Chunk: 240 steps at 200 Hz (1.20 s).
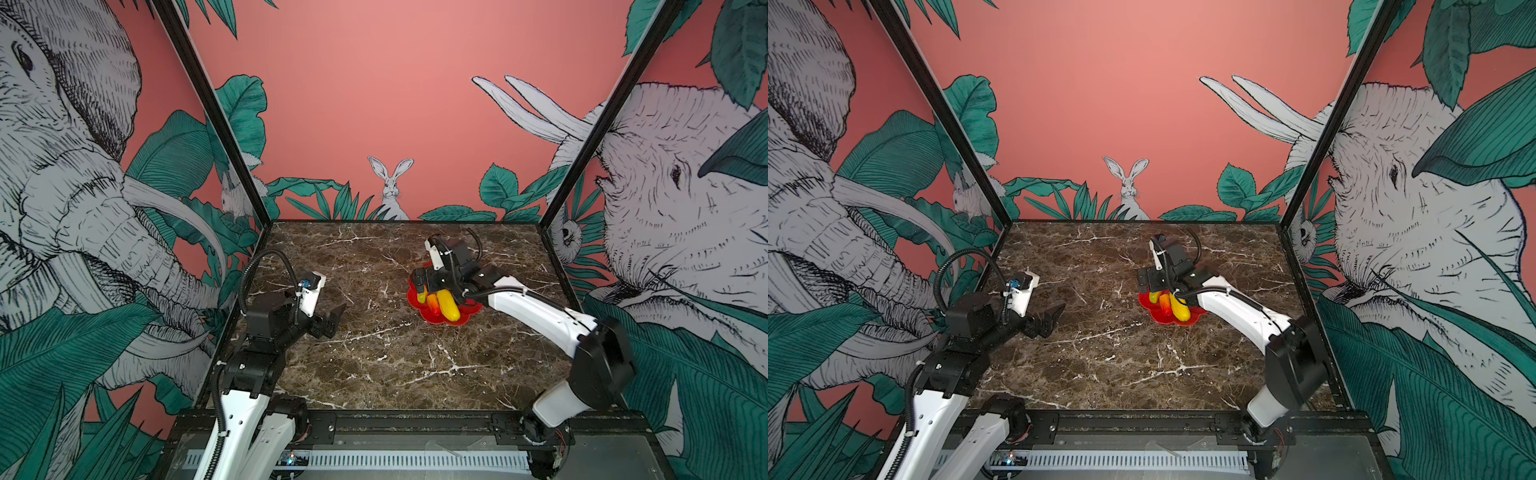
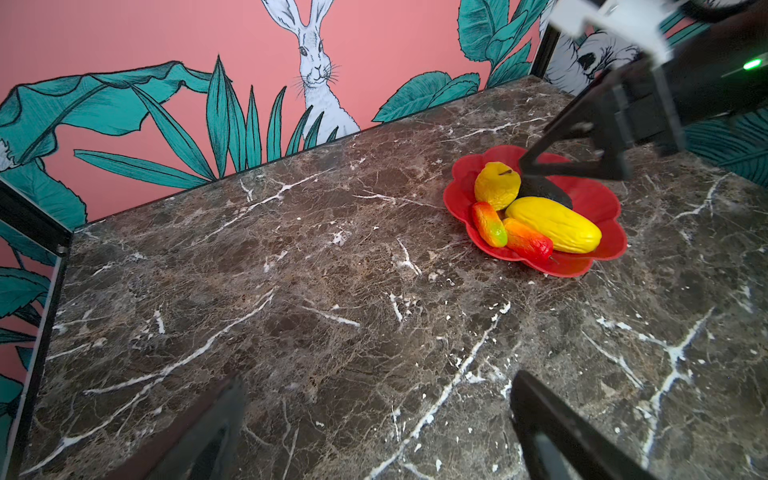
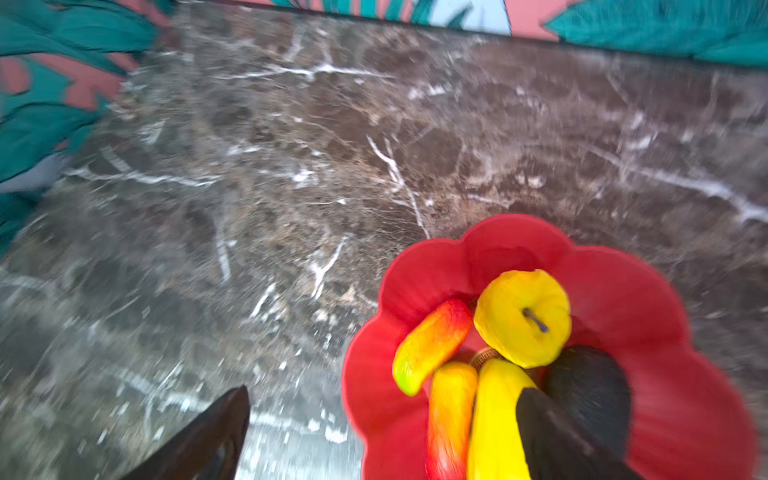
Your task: Place and organize the fake fruits in the fruit bowl
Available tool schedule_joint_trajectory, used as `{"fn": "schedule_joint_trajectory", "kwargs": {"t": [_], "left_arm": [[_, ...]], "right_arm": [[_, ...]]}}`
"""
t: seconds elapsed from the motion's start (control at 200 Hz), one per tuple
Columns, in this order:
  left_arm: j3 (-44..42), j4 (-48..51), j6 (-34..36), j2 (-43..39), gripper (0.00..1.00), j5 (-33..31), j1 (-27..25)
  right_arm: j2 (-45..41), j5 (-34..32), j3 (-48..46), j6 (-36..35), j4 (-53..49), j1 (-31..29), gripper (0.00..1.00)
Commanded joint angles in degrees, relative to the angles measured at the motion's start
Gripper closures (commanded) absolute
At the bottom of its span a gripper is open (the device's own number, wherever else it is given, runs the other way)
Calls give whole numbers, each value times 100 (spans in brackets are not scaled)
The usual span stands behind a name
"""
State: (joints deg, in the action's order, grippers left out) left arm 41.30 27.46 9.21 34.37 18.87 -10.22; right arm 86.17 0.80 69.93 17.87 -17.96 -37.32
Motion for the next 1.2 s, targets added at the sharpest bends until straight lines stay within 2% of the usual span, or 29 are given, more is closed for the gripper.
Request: {"fn": "schedule_joint_trajectory", "kwargs": {"t": [0.0,0.11,0.2,0.27,0.36,0.425,0.505,0.595,0.75,0.815,0.875,0.905,0.971,1.021,1.056,1.101,1.151,1.196], "left_arm": [[-65,-238,-47,85,0,-318,-14],[23,-361,-287,430,0,-1049,-15],[115,-554,-629,743,0,-1499,-17],[21,-1059,-991,879,0,-1493,-17],[-342,-2153,-1441,972,0,-1416,-32],[-636,-2851,-1557,1110,0,-1836,-97],[-889,-3410,-1225,1464,0,-2611,-147],[-1169,-4109,-764,2030,0,-3326,-147],[-1582,-5451,-303,3086,0,-3683,-148],[-1754,-6105,-121,3494,0,-3715,-132],[-1867,-6707,107,3897,0,-3627,-98],[-1886,-6920,229,4108,0,-3573,-81],[-1863,-7242,171,4608,0,-3218,96],[-1953,-7658,141,5037,0,-3006,195],[-2069,-8314,78,5306,0,-2987,300],[-2172,-8475,-168,5433,0,-2769,500],[-2148,-8644,-212,5550,0,-2668,563],[-1986,-8288,-136,5516,0,-2578,565]], "right_arm": [[-809,-278,-537,-994,100,75,0],[-1952,-1116,-1695,-1437,901,266,1],[-3067,-1707,-3253,-1845,2597,493,0],[-3798,-2092,-4469,-1796,3970,790,0],[-4143,-2418,-4983,-1546,3859,1270,0],[-3977,-2749,-5295,-1567,4098,1472,0],[-3601,-3050,-5572,-1750,4785,1639,0],[-3118,-2832,-5544,-1890,5244,1976,0],[-1726,-2294,-5508,-1823,6318,2525,0],[-1166,-2163,-5532,-1863,7004,2629,0],[-1129,-2146,-5184,-1915,6254,2673,0],[-1039,-2040,-5092,-1951,6237,2757,0],[-659,-1946,-5184,-2114,7017,2906,0],[-257,-1532,-5202,-1849,7417,3225,0],[68,-1408,-5246,-1699,7722,3377,0],[468,-1238,-5294,-1653,8377,3506,0],[164,-1167,-5172,-1569,7541,3556,0],[114,-1188,-5015,-1524,7223,3573,0]]}}
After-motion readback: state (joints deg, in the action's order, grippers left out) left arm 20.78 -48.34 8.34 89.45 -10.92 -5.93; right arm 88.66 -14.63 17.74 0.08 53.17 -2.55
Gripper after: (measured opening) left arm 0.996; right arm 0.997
